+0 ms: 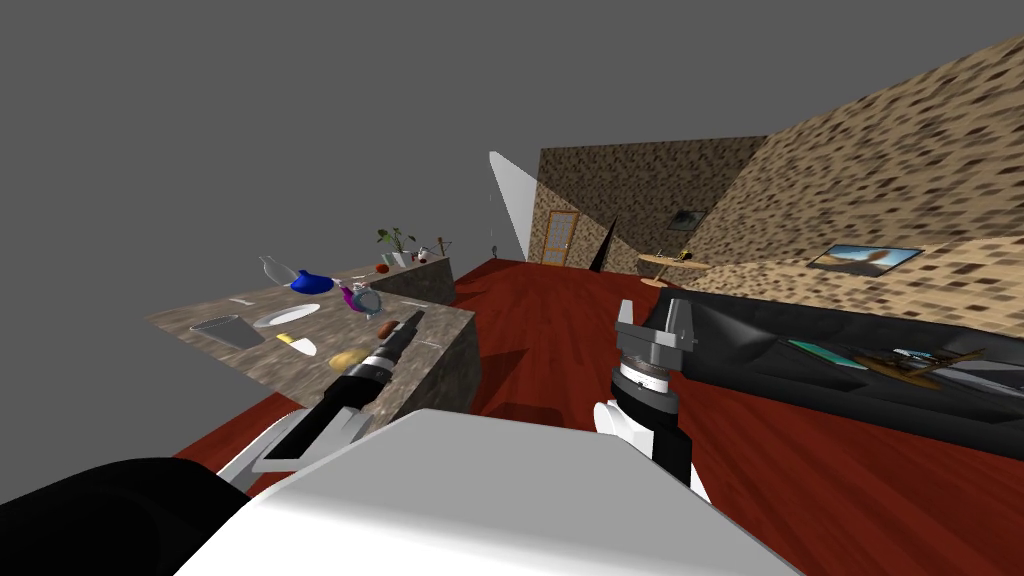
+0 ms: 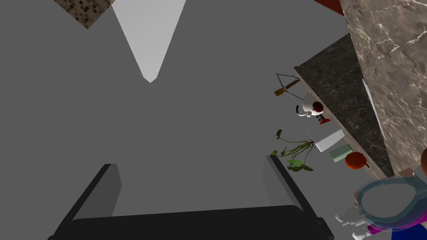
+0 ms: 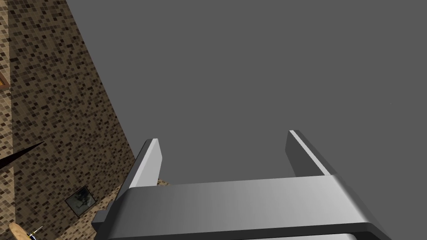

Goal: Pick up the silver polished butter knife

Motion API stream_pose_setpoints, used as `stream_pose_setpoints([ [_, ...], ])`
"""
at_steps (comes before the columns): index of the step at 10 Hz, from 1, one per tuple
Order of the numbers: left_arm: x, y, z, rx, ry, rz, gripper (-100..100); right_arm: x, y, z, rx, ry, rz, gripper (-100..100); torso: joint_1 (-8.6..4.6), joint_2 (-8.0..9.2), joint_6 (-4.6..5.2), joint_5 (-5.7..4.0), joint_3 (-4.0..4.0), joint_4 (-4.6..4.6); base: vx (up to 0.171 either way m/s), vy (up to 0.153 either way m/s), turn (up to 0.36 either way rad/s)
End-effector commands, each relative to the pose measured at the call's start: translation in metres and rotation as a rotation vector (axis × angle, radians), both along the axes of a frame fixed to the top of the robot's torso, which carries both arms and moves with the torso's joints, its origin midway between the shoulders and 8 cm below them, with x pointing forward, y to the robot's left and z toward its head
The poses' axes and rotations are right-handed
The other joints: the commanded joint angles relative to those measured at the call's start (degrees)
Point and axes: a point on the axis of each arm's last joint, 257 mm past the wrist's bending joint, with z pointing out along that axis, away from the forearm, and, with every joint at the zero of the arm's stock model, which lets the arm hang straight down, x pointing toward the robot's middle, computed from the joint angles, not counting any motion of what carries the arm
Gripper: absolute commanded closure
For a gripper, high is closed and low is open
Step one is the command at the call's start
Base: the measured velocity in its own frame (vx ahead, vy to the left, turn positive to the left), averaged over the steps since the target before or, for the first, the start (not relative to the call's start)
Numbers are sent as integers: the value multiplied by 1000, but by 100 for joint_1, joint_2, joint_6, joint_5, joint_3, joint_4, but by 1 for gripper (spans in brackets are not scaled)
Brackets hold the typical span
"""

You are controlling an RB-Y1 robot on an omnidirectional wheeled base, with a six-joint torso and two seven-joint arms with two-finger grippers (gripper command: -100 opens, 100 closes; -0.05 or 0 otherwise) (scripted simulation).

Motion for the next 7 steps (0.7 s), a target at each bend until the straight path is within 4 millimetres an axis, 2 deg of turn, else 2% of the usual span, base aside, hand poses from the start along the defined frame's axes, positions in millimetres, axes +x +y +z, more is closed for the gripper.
stream_pose_setpoints([
  [1,-2,9,-10,11,51,22,-100,0,0,0,0,0,0,0,0,0,0,0,0,0,39,-47,29],
  [4,-15,37,-43,60,190,74,-100,0,0,0,0,0,0,0,7,-4,1,1,-3,-1,58,-33,37],
  [6,-16,41,-49,57,214,86,-100,0,0,0,0,0,0,0,6,-3,1,1,-2,-1,36,-22,13],
  [7,-24,54,-61,82,273,107,-100,0,0,0,0,0,0,0,11,5,2,1,3,1,47,-20,37],
])
